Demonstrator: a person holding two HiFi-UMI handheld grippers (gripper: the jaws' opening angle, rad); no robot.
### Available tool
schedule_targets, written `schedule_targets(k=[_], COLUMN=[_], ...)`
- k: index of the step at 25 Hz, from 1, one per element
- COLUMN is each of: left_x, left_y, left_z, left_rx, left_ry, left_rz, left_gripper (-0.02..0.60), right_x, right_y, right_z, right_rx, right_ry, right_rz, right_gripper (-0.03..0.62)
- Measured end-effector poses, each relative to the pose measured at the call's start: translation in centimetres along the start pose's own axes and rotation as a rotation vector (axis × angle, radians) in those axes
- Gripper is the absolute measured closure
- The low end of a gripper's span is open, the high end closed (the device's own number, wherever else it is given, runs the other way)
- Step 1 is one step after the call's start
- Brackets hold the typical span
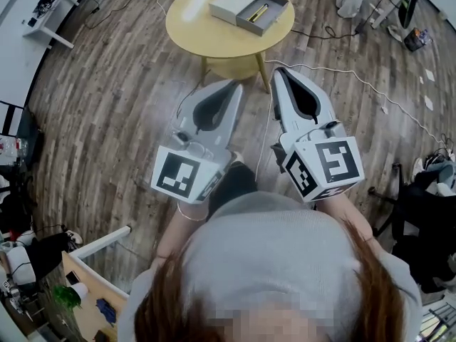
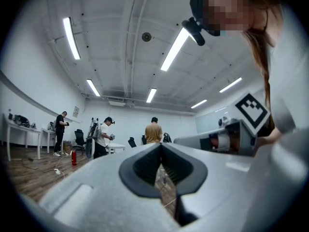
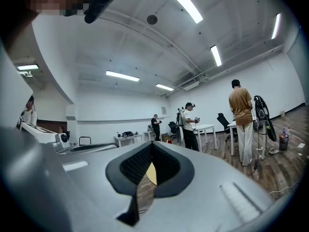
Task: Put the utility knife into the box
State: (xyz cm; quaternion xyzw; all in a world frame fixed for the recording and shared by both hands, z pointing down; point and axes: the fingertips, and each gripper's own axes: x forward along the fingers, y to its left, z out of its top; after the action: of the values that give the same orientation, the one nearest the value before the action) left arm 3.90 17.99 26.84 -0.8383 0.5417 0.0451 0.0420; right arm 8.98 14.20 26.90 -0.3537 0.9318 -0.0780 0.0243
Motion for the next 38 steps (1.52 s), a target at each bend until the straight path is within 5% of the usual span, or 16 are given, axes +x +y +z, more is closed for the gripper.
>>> schedule_targets(k=[8,14,20,38], left_x=[-2.1,-1.8,-1.7,-4.5], left_y=[-7.4,-9.5,-9.8,-8.4], left_z=[-0.6,0.6,1.7,2.1], left_rx=[-0.015,-0.001,0.019,0.017], left_ry=[0.019,0.006,-0.002,-0.01], left_rz=[0.035,-0.012,-0.063,-0.06], left_gripper=[0.578,0.578,0.578,0.578], right_x=[-7.6,-9.9,-10.4,-9.7], right_y=[-0.2,0.0,0.2,3.5], right_z=[0.1,1.2,2.0,0.9], right_rx=[-0.011,-0.046,-0.043,-0.015], right_ry=[-0.014,-0.037,-0.061,-0.047], right_rz=[0.063,0.056,0.041,0.061], right_gripper=[0.591,0.591,0.591,0.591])
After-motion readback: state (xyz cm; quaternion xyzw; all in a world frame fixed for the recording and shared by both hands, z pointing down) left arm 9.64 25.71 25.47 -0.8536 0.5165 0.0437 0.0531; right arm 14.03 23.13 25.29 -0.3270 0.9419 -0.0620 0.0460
